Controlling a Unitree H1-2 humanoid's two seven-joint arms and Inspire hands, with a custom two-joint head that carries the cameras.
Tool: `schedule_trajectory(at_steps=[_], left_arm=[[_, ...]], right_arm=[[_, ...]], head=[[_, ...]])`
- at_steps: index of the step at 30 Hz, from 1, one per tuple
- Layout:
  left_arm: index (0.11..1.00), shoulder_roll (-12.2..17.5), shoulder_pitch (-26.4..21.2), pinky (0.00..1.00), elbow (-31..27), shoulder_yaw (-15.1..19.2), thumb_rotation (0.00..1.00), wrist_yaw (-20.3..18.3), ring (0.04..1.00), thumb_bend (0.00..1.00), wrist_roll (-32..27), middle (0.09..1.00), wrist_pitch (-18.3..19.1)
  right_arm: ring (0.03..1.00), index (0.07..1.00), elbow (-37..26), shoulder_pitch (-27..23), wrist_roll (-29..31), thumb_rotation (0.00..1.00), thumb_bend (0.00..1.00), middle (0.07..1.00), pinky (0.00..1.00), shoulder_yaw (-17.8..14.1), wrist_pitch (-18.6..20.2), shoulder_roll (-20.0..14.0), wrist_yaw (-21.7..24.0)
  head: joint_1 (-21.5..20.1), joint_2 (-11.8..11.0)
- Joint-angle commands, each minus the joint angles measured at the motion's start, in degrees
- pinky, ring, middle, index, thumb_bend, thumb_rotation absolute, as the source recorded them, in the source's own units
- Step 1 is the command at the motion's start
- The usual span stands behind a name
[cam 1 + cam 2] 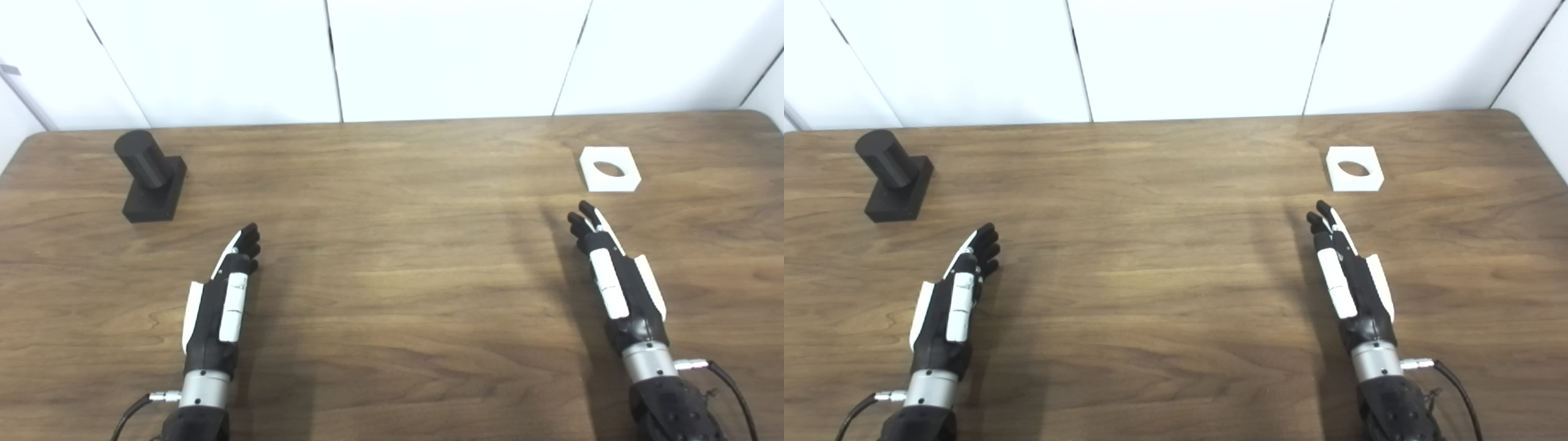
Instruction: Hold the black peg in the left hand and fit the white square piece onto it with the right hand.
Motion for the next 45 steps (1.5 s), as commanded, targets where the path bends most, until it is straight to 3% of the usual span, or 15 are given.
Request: schedule_trajectory(at_steps=[1,15,19,20,21,22,25,31,37,42,45], left_arm=[[0.922,-1.47,0.25,0.92,0.14,0.06,0.99,0.05,0.930,0.64,0.55,0.936,-1.30],[0.914,-1.49,0.23,0.91,0.51,0.13,0.99,0.18,0.925,0.64,0.63,0.930,-1.78],[0.915,-1.57,0.31,0.92,0.35,-0.14,1.00,0.20,0.933,0.65,0.99,0.934,-1.38],[0.914,-1.76,0.33,0.92,0.60,-0.33,0.99,0.34,0.929,0.65,1.28,0.932,-1.75],[0.912,-1.86,0.36,0.91,0.75,-0.53,0.99,0.41,0.925,0.65,1.58,0.930,-2.11],[0.910,-2.08,0.41,0.91,0.93,-0.81,0.99,0.54,0.922,0.65,1.92,0.927,-2.35],[0.899,-3.30,0.72,0.89,1.49,-2.11,0.99,1.22,0.908,0.66,3.49,0.920,-3.11],[0.907,-5.29,0.91,0.92,2.99,-4.48,0.98,3.06,0.935,0.64,4.91,0.931,-3.72],[0.926,-5.67,0.45,0.95,5.37,-6.10,0.98,4.22,0.957,0.62,4.32,0.950,-5.00],[0.914,-6.06,-0.17,0.94,7.86,-6.59,1.00,5.55,0.947,0.60,4.42,0.941,-6.79],[0.919,-5.81,-0.42,0.94,8.81,-7.05,1.00,5.89,0.949,0.59,4.95,0.947,-7.52]], right_arm=[[0.935,0.961,-1.12,-1.75,0.54,1.00,0.45,0.923,0.97,-0.31,-1.49,0.77,0.25],[0.921,0.958,-1.06,-1.71,-0.56,1.00,0.45,0.917,0.96,-0.19,-1.54,0.56,-0.01],[0.919,0.960,-0.85,-1.67,0.18,1.00,0.44,0.919,0.97,-0.44,-1.73,0.55,0.13],[0.918,0.956,-0.73,-1.58,0.55,1.00,0.44,0.915,0.97,-0.67,-1.72,0.52,0.12],[0.918,0.953,-0.85,-1.47,0.89,1.00,0.44,0.913,0.97,-0.83,-1.39,0.50,0.16],[0.920,0.954,-0.86,-1.36,1.59,1.00,0.44,0.915,0.95,-1.08,-1.17,0.43,0.31],[0.923,0.959,-0.27,-1.21,3.00,1.00,0.43,0.926,0.93,-1.86,-1.81,-0.26,0.71],[0.951,0.982,0.48,-1.39,3.58,1.00,0.41,0.940,0.96,-2.80,-1.70,-1.53,1.87],[0.939,0.985,0.06,-1.71,3.34,1.00,0.35,0.940,0.90,-2.90,-0.85,-0.87,1.99],[0.909,0.932,1.59,-1.81,3.01,1.00,0.43,0.908,0.87,-2.97,-1.96,-0.79,1.82],[0.876,0.900,2.35,-2.01,2.96,1.00,0.46,0.883,0.78,-3.01,-2.72,-0.73,1.67]], head=[[-0.02,0.00],[-0.14,0.06],[3.47,-0.39],[6.89,-1.14],[6.89,-1.14],[9.54,-1.75],[16.46,-4.67],[22.92,-8.68],[25.23,-12.11],[25.41,-13.98],[25.60,-14.46]])
